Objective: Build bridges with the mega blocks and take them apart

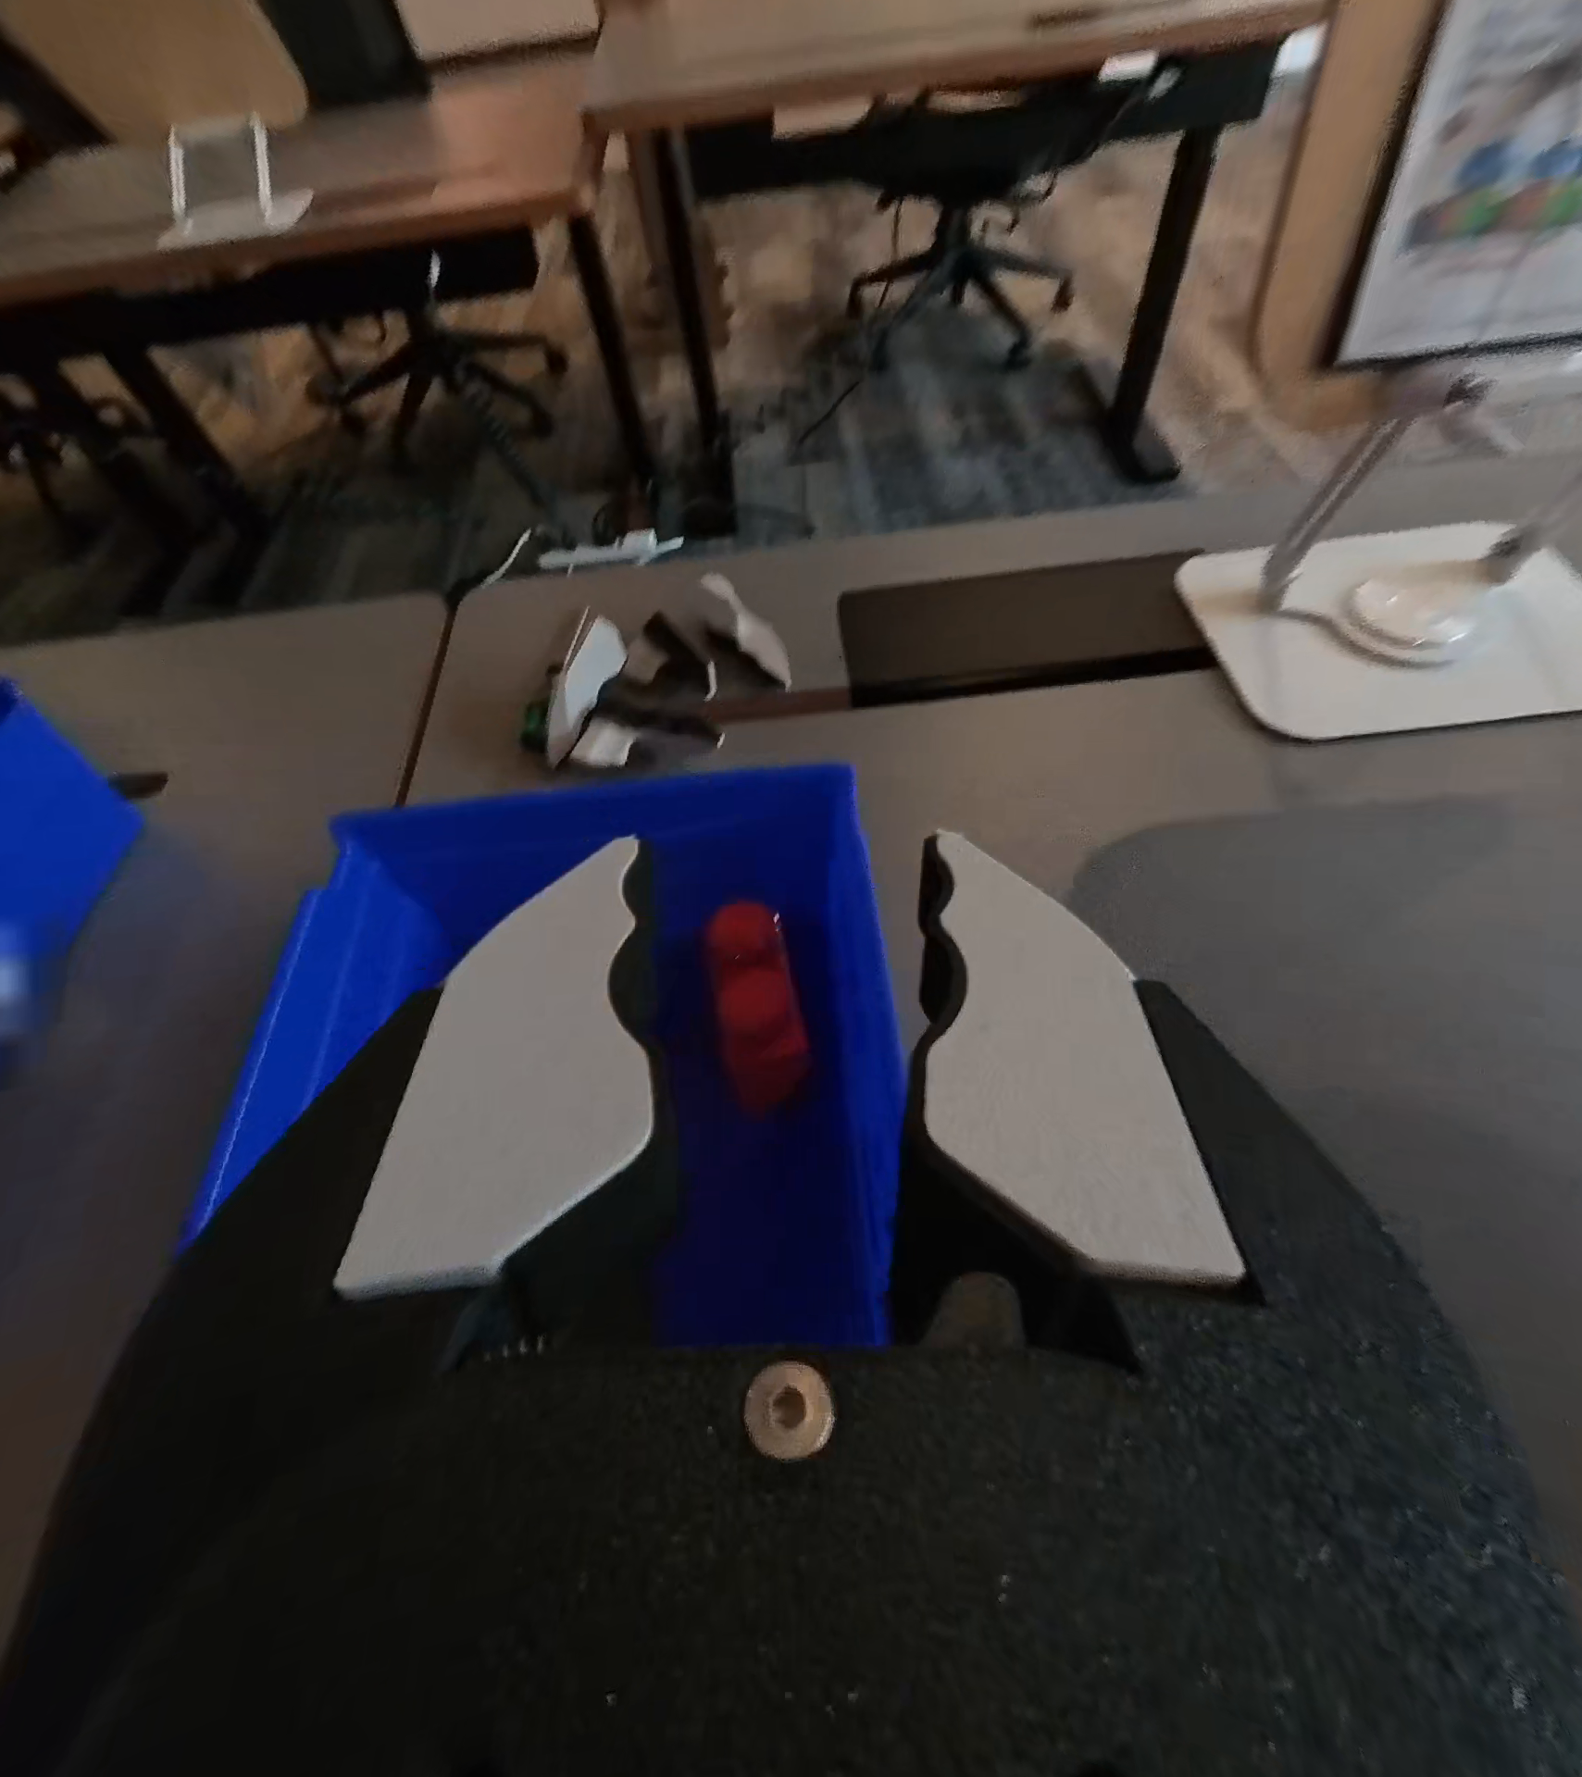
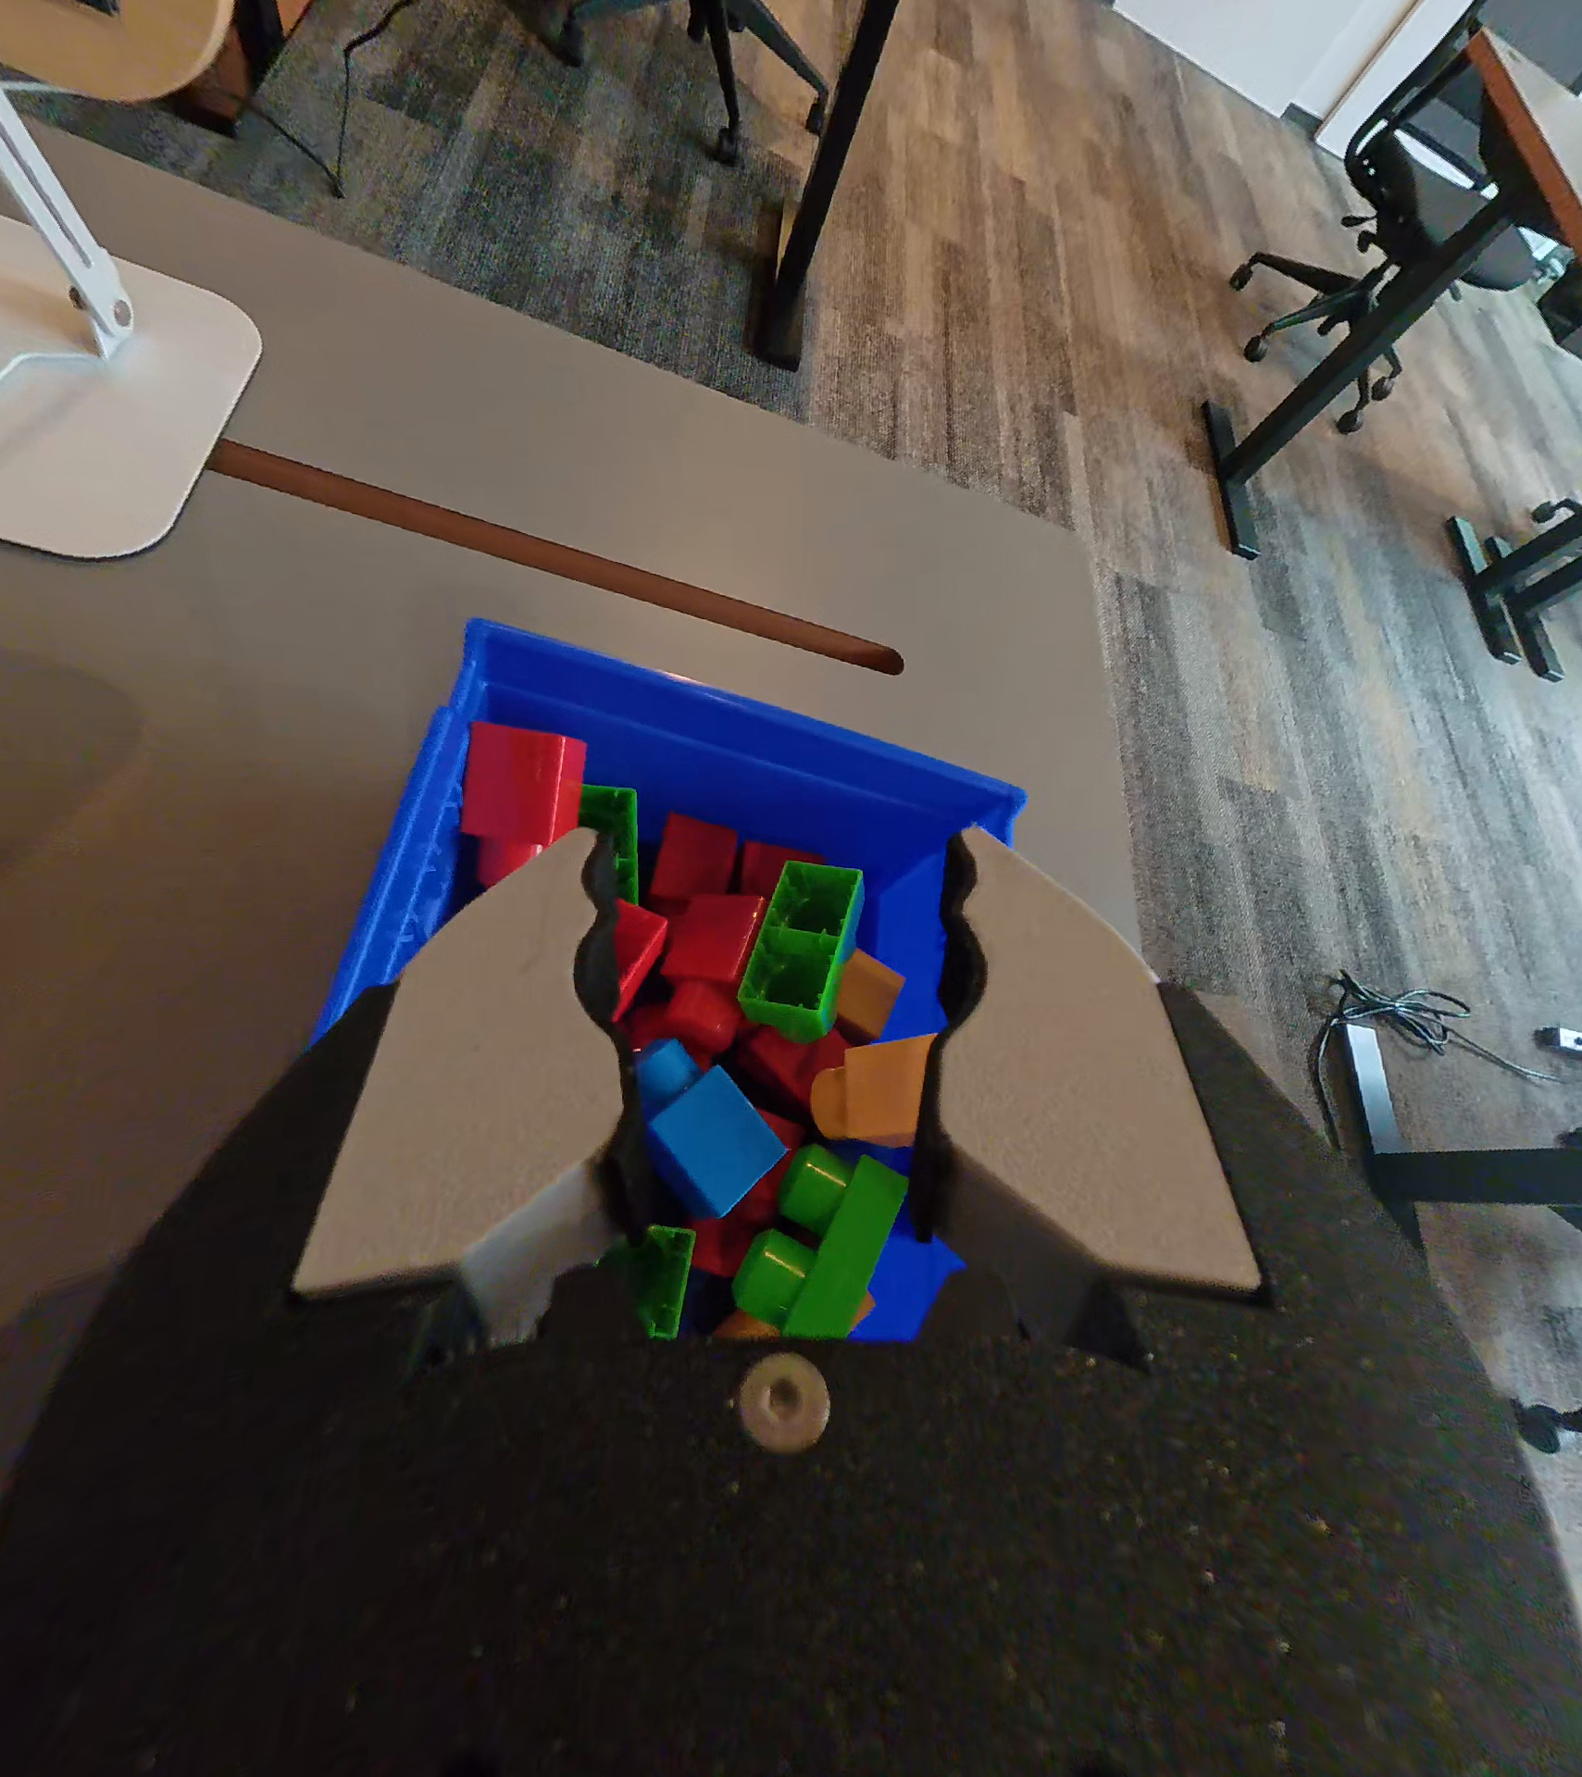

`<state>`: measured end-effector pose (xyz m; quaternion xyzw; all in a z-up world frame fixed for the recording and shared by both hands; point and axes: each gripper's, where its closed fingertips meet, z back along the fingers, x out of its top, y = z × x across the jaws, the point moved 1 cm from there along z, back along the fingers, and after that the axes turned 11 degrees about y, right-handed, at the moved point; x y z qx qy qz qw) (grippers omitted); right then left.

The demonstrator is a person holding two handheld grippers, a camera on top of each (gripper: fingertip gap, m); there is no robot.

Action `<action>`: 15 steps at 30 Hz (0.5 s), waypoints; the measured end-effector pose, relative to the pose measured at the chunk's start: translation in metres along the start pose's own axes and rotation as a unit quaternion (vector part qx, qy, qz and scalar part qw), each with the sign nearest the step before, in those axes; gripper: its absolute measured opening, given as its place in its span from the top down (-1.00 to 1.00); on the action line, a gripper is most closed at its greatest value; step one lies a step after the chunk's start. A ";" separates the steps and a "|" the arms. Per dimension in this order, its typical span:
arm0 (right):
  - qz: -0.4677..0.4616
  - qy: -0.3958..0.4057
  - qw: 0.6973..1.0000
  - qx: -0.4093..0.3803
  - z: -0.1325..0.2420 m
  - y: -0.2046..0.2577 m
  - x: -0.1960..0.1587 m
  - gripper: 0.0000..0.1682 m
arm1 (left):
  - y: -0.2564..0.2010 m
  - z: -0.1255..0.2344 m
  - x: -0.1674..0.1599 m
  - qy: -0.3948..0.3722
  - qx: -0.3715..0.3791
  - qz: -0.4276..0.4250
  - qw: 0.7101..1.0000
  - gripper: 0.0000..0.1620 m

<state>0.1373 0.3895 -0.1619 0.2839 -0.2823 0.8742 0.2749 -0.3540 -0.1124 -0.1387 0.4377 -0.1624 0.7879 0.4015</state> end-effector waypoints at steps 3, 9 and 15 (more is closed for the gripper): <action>0.010 0.005 1.000 -0.002 0.002 0.002 0.000 0.22 | 0.015 -0.017 -0.019 0.045 0.014 0.019 0.999 0.37; 0.014 -0.005 1.000 -0.006 0.010 0.004 0.004 0.22 | 0.028 -0.048 -0.050 0.108 -0.003 0.060 0.992 0.36; 0.013 -0.014 1.000 -0.006 0.016 0.002 0.004 0.22 | 0.026 -0.080 -0.076 0.186 -0.006 0.055 0.981 0.36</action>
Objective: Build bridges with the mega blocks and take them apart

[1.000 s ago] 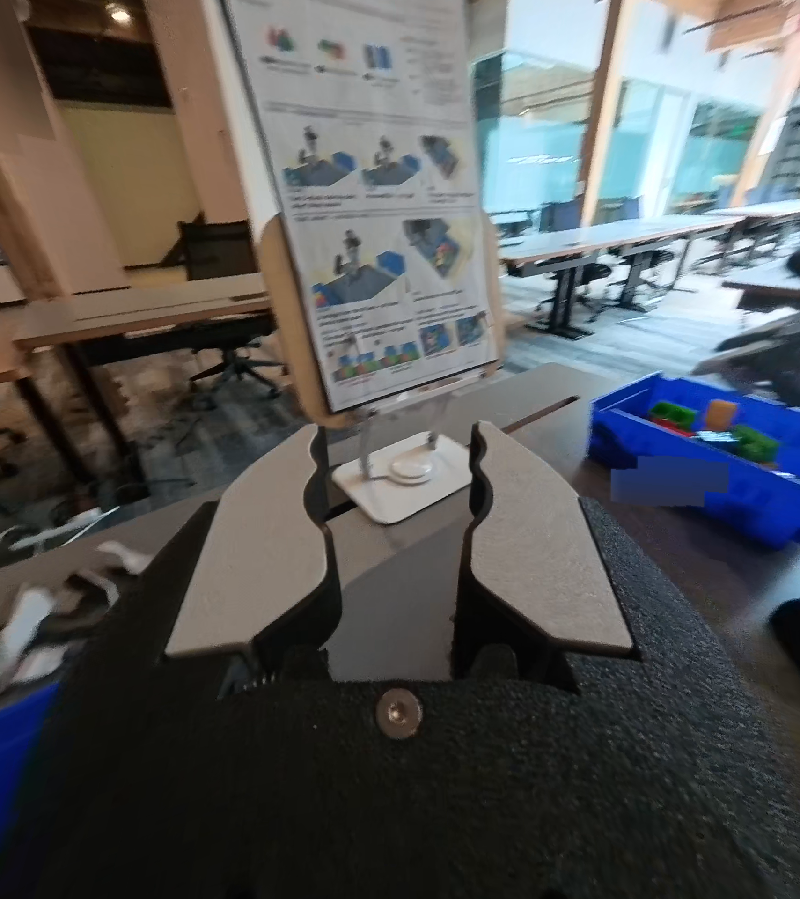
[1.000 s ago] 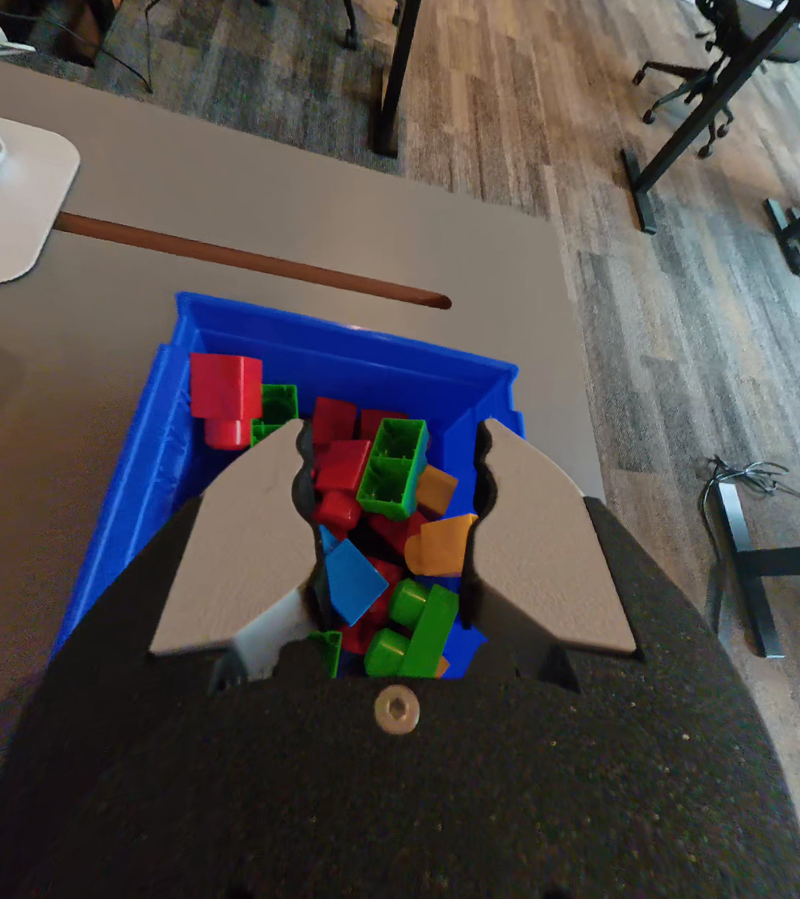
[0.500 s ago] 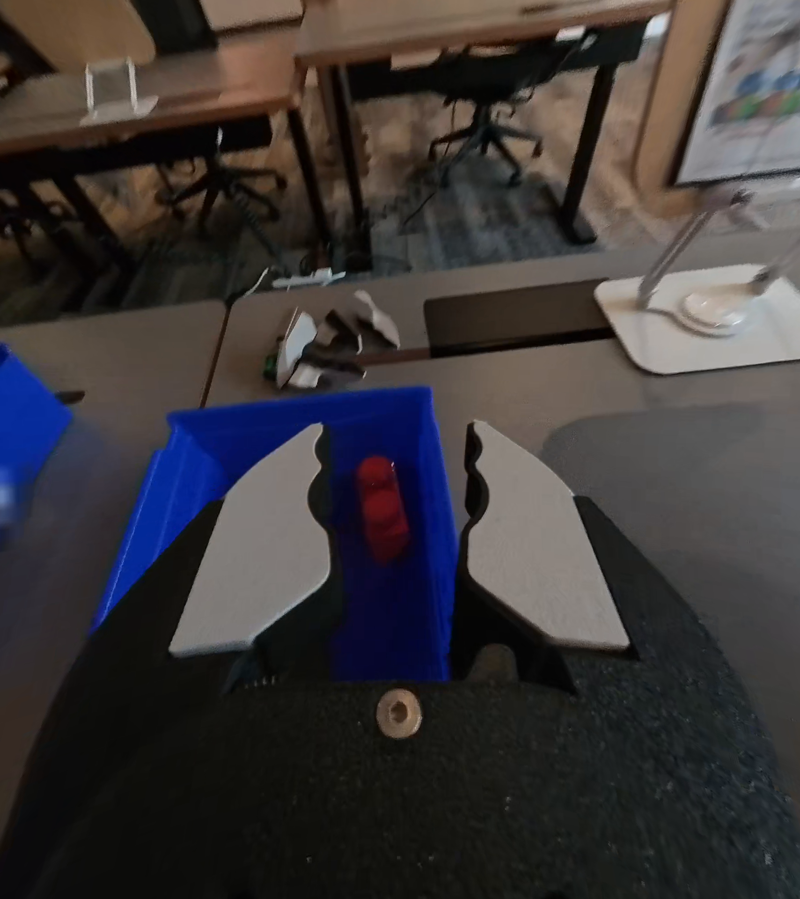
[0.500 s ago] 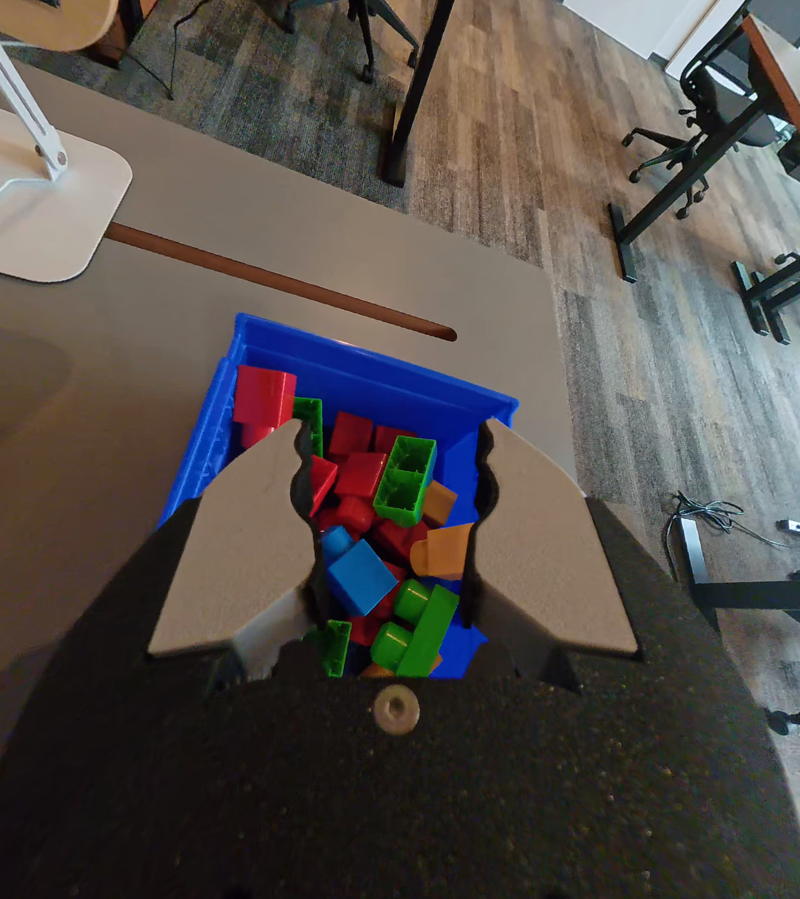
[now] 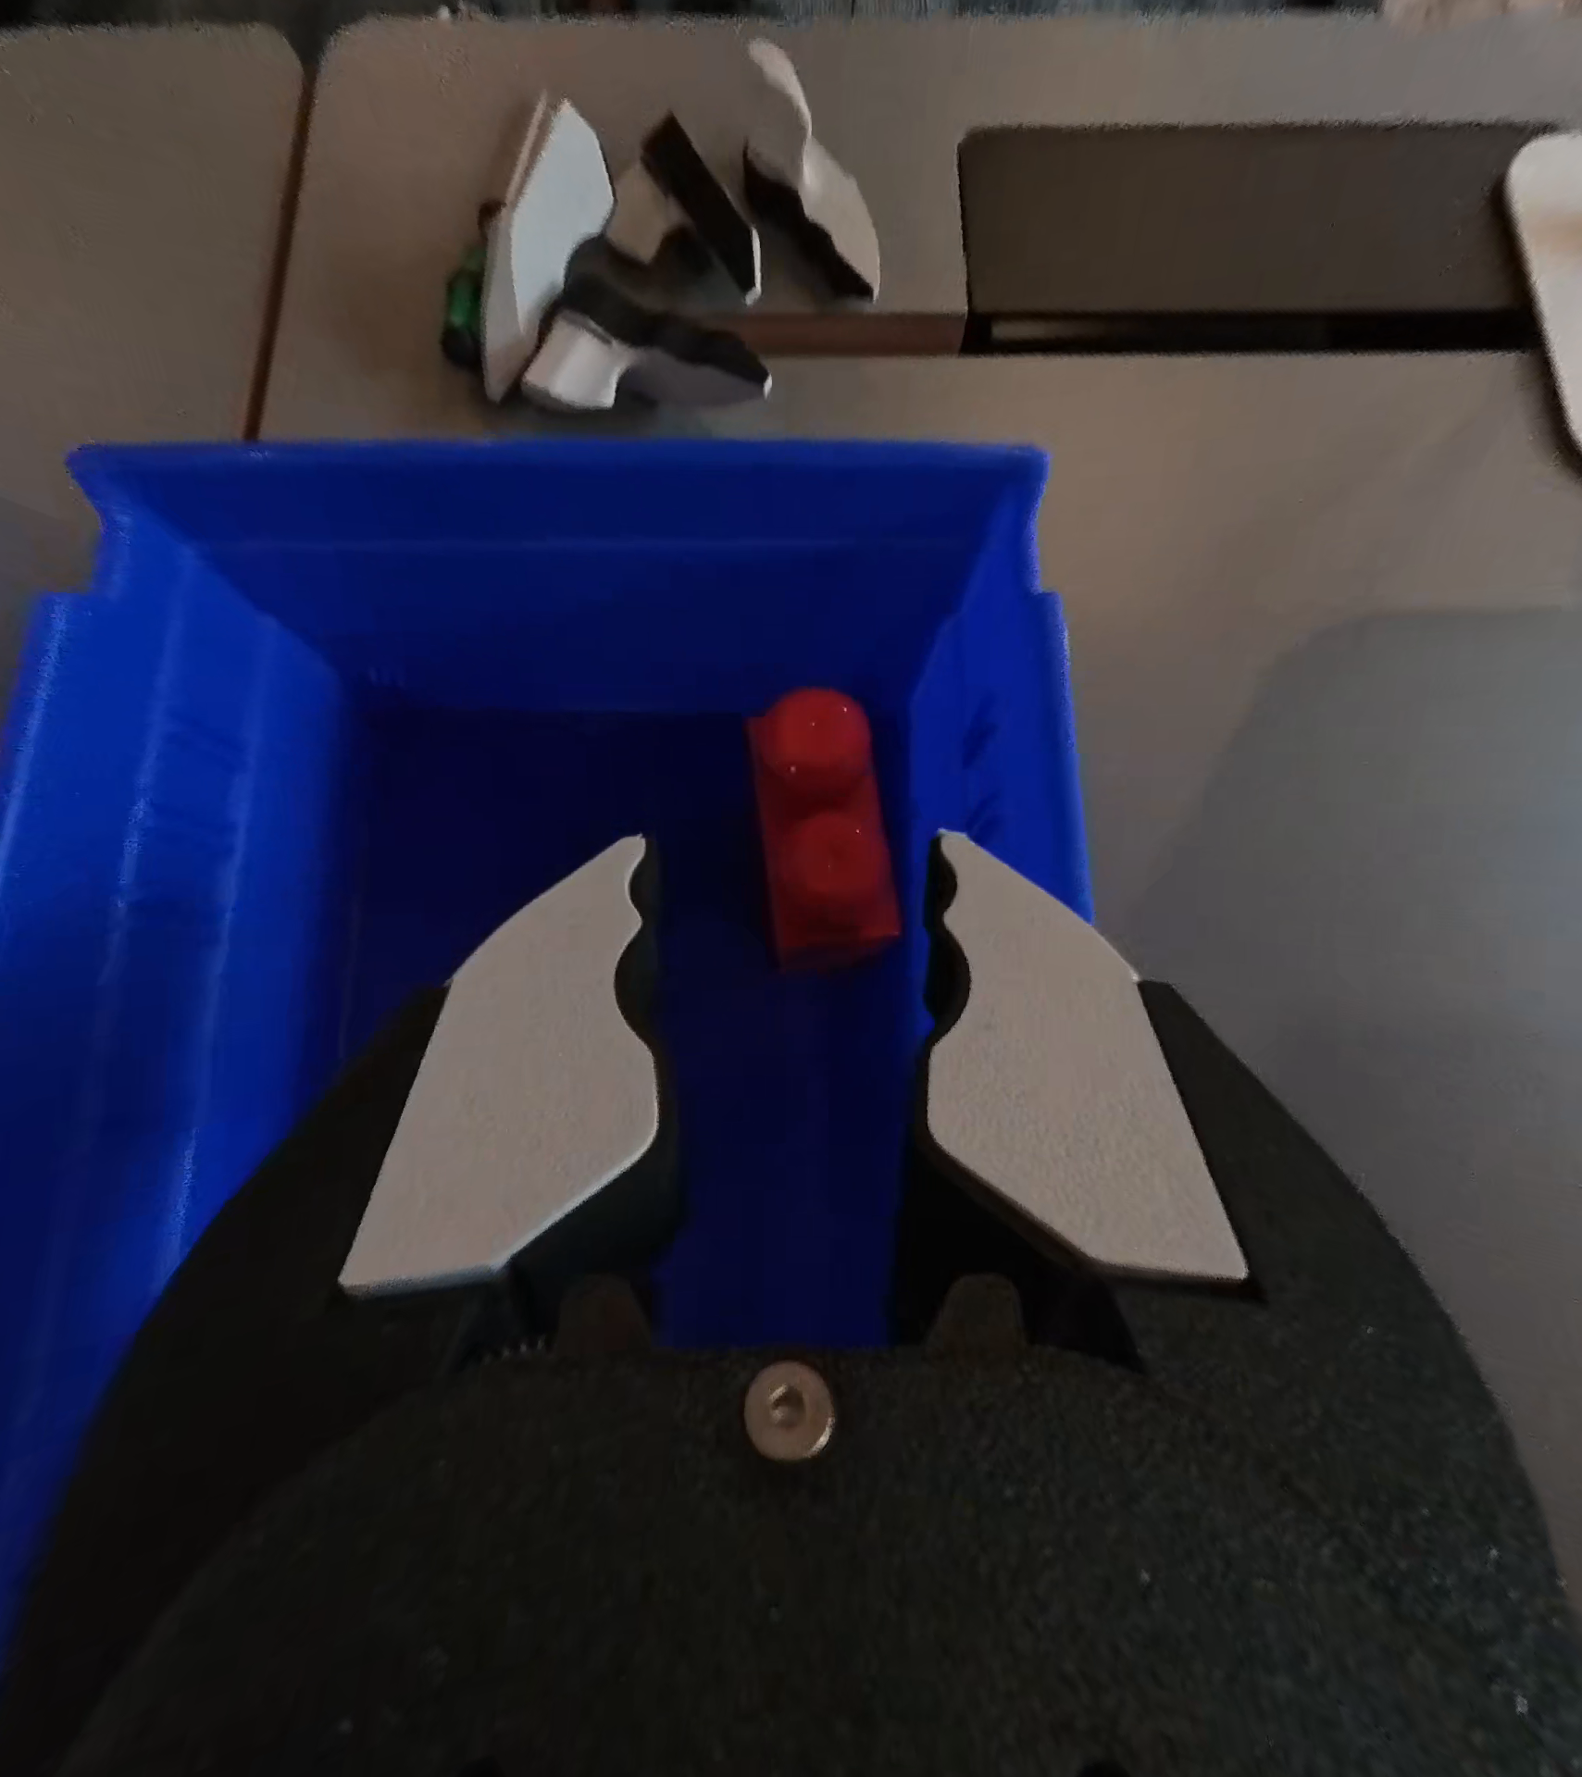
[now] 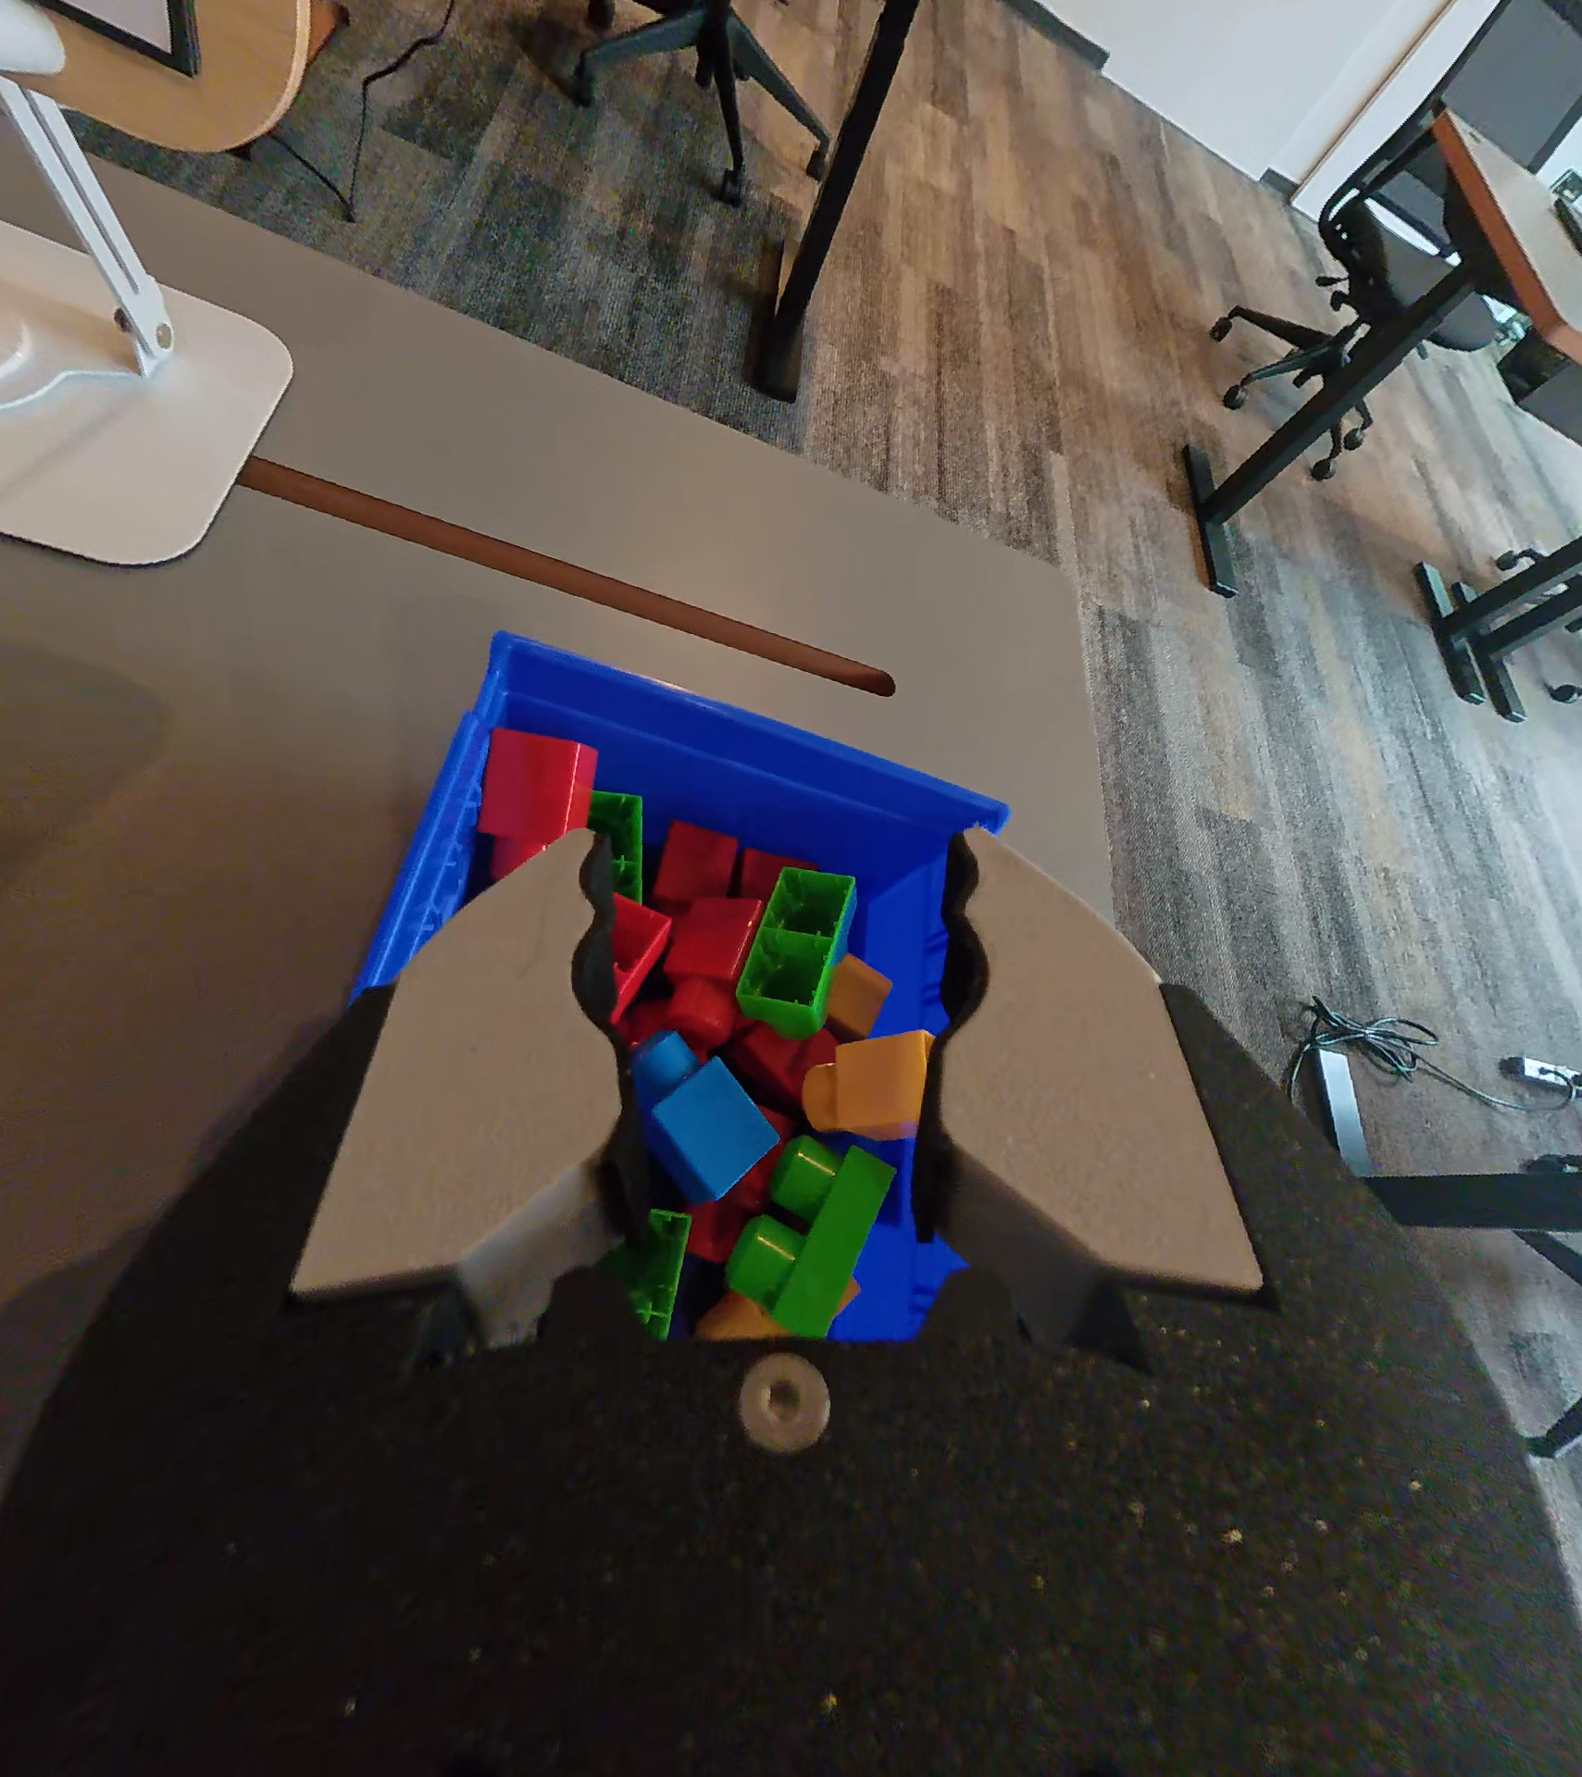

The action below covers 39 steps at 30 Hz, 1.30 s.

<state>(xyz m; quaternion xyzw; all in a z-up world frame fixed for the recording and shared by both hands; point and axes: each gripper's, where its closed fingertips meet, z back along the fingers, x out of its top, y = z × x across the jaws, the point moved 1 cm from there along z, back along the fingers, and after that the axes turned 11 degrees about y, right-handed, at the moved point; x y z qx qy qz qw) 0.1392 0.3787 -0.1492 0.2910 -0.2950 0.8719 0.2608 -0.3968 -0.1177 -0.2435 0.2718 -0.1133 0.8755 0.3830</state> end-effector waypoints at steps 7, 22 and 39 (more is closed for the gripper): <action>-0.009 -0.008 1.000 -0.006 0.005 -0.006 -0.001 0.23 | -0.001 -0.027 -0.008 0.069 -0.008 -0.012 0.998 0.36; -0.019 -0.019 1.000 -0.003 0.009 -0.010 -0.004 0.23 | -0.006 -0.059 -0.015 0.176 -0.003 -0.047 0.983 0.42; -0.012 -0.043 0.999 0.022 0.015 -0.001 0.005 0.25 | 0.005 -0.005 0.018 0.092 0.055 -0.074 0.992 0.55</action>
